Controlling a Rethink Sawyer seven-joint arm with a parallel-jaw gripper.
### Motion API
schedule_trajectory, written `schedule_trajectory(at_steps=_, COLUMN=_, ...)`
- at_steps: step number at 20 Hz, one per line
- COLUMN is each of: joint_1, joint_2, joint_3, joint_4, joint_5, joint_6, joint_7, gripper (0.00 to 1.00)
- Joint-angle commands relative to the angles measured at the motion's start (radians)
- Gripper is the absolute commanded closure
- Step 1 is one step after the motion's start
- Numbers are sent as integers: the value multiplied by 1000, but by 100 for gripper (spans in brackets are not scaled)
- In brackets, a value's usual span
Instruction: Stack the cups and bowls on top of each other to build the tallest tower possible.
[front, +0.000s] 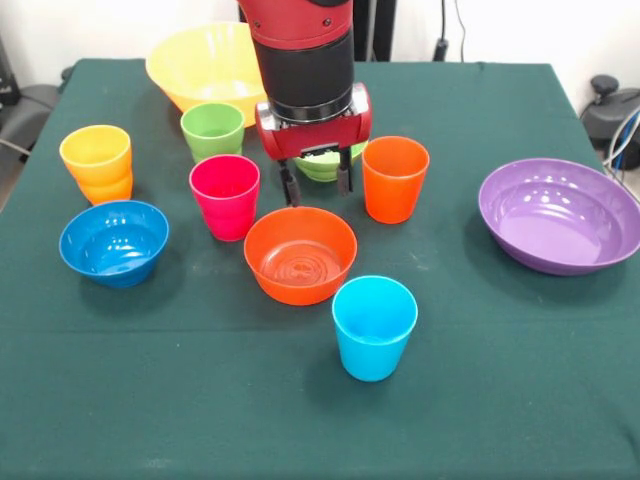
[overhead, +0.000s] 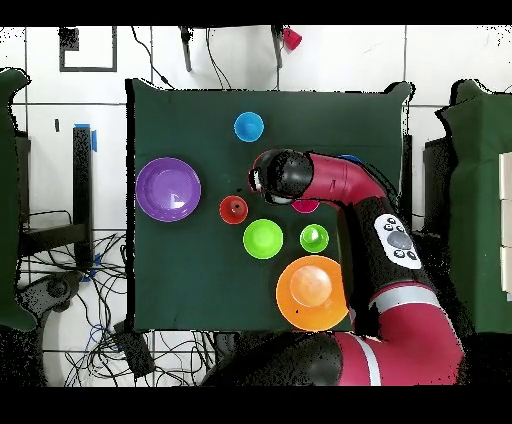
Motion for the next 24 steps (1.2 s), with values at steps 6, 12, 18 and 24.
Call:
schedule_trajectory(at_steps=6, joint_1=11, joint_2=27, joint_3=58, joint_4=67, joint_5=-58, joint_6=-68, joint_7=12, gripper=0)
schedule_trajectory(at_steps=12, joint_1=21, joint_2=53, joint_3=60, joint_4=80, joint_5=-59, joint_6=-111, joint_7=30, gripper=0)
schedule_trajectory(at_steps=18, joint_1=32, joint_2=84, joint_3=49, joint_4=72, joint_5=-70, joint_6=-158, joint_7=39, gripper=0)
schedule_trajectory(at_steps=24, joint_1=43, joint_2=116, joint_3=44, joint_4=53, joint_5=-75, joint_6=-186, joint_7=39, gripper=0)
